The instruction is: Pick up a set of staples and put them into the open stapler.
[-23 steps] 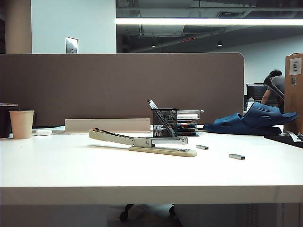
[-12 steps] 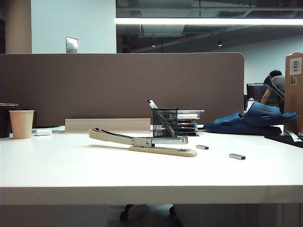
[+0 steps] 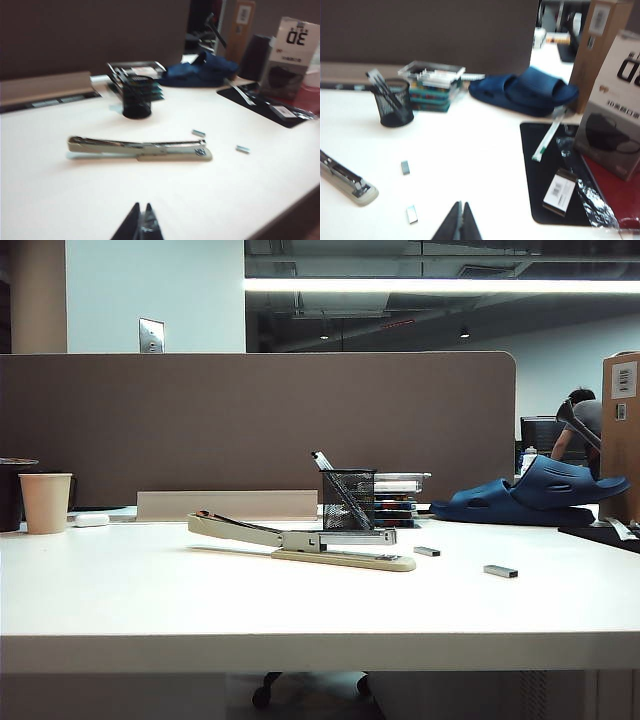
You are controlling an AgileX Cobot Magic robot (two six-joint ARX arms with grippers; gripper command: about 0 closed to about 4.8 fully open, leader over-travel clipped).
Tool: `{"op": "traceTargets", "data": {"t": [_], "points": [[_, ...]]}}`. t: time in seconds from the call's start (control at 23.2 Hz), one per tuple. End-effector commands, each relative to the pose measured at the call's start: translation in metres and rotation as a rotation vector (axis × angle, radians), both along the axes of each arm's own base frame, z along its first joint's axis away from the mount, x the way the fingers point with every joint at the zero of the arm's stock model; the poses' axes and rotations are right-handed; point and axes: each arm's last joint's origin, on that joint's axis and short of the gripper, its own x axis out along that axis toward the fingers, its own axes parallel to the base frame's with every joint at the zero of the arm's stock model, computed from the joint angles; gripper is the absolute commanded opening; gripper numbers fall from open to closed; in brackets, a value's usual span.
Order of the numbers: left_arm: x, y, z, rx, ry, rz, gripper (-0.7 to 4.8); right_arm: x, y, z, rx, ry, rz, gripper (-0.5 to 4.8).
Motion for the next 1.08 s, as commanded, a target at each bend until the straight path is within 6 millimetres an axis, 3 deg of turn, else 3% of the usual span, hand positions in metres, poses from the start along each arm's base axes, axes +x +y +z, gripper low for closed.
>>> {"op": "traceTargets", "data": {"t": [0.04,0.3,0.56,0.82,0.91,1.08], "points": [[0.005,-0.002,0.007,0.01,0.023,-0.056,-0.05,0.012,0.001,0.013,0.017,0.057,0.02,-0.09],[0.034,-0.003,0.015,0.078,0.127,-0.09,-0.05,0.055,0.006,0.03,0.048,0.205,0.126,-0.09],[0.062,-0.005,0.012,0.09,0.169,-0.095,-0.05,0.106,0.02,0.03,0.042,0.387,0.187,-0.09],[0.086,-0.006,0.003,0.09,0.209,-0.096,-0.05,0.183,0.046,0.002,0.031,0.619,0.292,-0.03],[0.09,-0.006,0.002,0.096,0.206,-0.098,-0.05,0.199,0.049,-0.004,0.036,0.662,0.301,0.06],[0.099,-0.012,-0.003,0.17,0.155,-0.144,-0.05,0.232,0.054,-0.024,-0.041,0.76,0.339,0.89]]}}
